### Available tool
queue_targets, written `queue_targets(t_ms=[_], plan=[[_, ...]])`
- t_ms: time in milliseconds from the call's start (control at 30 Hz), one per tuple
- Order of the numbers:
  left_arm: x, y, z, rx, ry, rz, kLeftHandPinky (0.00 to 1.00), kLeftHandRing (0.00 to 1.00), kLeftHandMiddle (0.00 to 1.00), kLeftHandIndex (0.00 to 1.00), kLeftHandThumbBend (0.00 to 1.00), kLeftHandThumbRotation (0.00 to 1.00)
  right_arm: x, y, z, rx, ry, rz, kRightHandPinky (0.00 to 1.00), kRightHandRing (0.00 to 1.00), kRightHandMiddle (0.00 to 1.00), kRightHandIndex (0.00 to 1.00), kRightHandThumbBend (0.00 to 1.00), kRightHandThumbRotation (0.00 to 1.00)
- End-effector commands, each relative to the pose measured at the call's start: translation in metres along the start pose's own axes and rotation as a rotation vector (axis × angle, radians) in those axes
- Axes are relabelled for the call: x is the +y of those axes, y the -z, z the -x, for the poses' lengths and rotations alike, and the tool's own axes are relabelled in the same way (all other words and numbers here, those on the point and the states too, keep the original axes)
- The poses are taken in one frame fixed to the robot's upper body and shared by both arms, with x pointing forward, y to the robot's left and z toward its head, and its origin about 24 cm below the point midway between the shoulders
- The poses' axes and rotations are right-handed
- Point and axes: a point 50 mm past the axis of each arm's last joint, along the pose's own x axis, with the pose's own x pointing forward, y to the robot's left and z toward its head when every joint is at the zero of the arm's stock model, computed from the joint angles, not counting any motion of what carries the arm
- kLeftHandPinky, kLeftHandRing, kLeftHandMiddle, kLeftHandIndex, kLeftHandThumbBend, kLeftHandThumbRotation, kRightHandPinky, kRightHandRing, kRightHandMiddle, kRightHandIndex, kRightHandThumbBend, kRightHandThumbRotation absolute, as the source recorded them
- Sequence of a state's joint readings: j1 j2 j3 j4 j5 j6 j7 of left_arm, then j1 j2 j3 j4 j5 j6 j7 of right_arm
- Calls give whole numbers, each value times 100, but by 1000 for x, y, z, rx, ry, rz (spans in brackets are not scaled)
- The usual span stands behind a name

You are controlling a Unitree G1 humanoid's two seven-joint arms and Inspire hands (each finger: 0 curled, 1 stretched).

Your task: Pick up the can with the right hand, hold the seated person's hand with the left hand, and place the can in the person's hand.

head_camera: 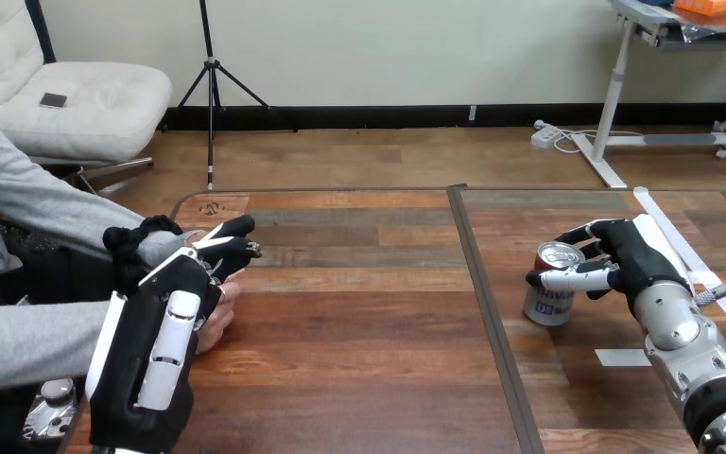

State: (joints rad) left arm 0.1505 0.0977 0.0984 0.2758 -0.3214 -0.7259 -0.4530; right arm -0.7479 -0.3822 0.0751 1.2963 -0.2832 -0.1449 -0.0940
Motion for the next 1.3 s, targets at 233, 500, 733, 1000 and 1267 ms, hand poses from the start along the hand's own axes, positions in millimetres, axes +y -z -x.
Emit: queue_targets(t_ms=[233,500,733,1000,1267], plan=[[2,-11,-14,-85,18,-21,85,89,83,62,44,87,-15,-28,-6,-84,56,15,49,55,58,55,69,0],[1,-10,-14,-77,11,-22,84,88,82,61,41,87,-16,-28,-6,-89,66,9,44,50,53,51,71,0],[1,-11,-14,-77,6,-20,83,89,83,61,37,87,-18,-29,-6,-95,72,15,39,45,48,49,72,0],[1,-10,-14,-82,-5,-16,83,88,82,61,38,86,-20,-31,-6,-109,67,28,35,40,45,47,72,0],[2,-10,-15,-77,7,-13,81,87,82,61,40,86,-22,-32,-6,-122,54,67,36,41,46,47,73,0]])
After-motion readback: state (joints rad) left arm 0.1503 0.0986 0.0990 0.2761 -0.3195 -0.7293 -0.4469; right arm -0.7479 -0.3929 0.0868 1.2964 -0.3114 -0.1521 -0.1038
